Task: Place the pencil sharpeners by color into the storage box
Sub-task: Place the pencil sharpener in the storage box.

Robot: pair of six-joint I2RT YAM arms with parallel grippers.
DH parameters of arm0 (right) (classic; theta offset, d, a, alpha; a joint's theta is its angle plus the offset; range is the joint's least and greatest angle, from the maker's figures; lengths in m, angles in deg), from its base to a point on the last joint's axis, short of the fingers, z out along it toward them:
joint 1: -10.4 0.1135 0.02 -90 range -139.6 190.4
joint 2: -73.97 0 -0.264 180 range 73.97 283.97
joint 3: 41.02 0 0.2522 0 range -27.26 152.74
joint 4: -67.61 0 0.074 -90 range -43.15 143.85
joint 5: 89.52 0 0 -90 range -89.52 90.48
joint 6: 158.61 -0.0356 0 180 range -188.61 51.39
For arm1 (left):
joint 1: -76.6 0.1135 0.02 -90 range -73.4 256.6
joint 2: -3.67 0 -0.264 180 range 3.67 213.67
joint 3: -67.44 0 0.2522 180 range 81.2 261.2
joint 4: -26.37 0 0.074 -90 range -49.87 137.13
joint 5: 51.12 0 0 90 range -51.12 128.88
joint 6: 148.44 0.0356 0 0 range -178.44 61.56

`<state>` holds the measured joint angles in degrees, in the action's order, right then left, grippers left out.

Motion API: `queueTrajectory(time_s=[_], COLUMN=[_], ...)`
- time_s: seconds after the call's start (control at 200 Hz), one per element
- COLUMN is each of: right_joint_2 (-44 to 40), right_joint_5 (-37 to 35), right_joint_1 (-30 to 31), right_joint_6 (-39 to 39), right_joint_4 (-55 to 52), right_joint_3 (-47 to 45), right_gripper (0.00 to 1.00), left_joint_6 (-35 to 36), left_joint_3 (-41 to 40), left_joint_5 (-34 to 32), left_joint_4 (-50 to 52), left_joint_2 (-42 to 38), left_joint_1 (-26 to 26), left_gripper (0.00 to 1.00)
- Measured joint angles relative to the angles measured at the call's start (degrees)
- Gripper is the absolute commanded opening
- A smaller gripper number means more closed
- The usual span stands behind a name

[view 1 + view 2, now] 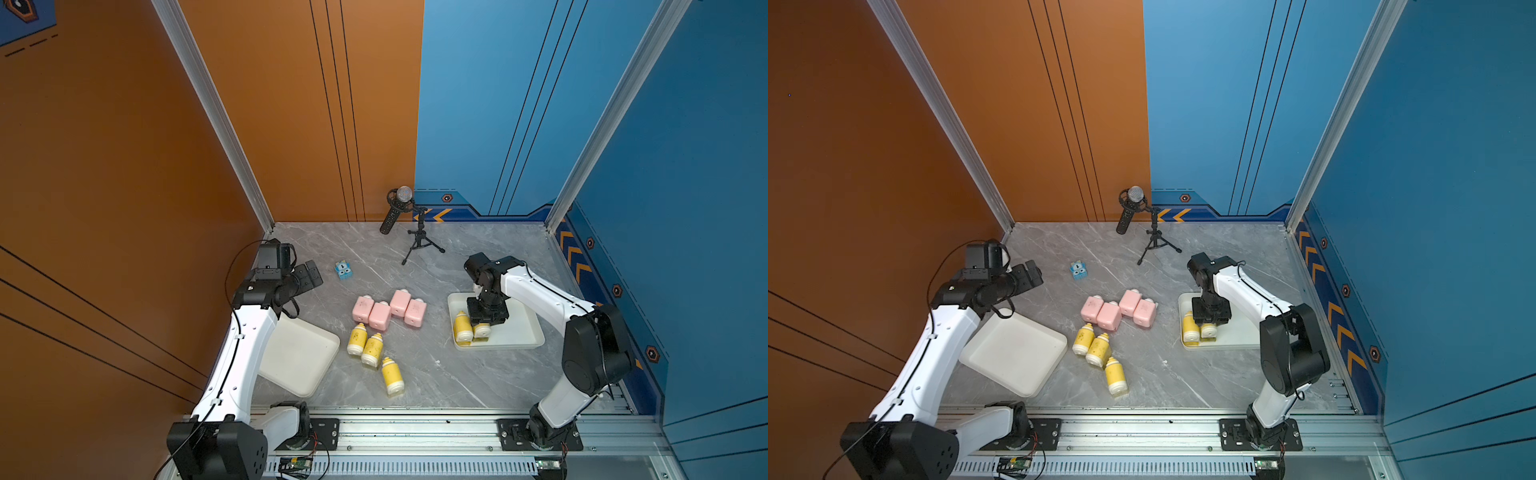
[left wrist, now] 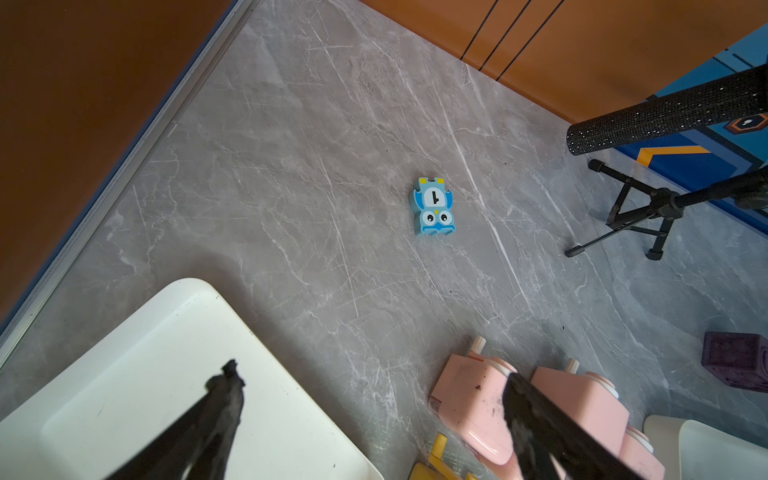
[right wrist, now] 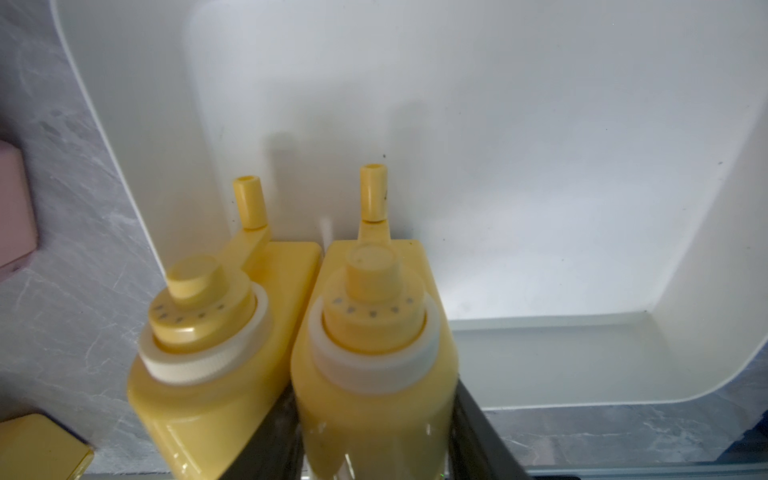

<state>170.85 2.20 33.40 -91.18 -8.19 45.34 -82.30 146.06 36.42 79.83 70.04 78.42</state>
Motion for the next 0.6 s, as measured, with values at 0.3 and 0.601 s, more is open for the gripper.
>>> queueTrajectory(time_s=[0.3, 0.601], right_joint_2=[0.11, 0.11], right_joint_5=[0.00, 0.00], right_joint_1=[0.11, 0.26], right_joint_6=[-0.39, -0.42], right_joint_4=[0.74, 1.20], right_joint_3=[-1.14, -1.20], right_gripper=[0.41, 0.53], left_joint_6=[0.00, 0.00], left_joint_3=[0.00, 0.00], left_joint_5=[0.00, 0.00], left_joint_4=[0.00, 0.00], left_joint_2=[0.00, 0.00], left_joint_1=[0.00, 0.00], left_gripper=[0.98, 0.98])
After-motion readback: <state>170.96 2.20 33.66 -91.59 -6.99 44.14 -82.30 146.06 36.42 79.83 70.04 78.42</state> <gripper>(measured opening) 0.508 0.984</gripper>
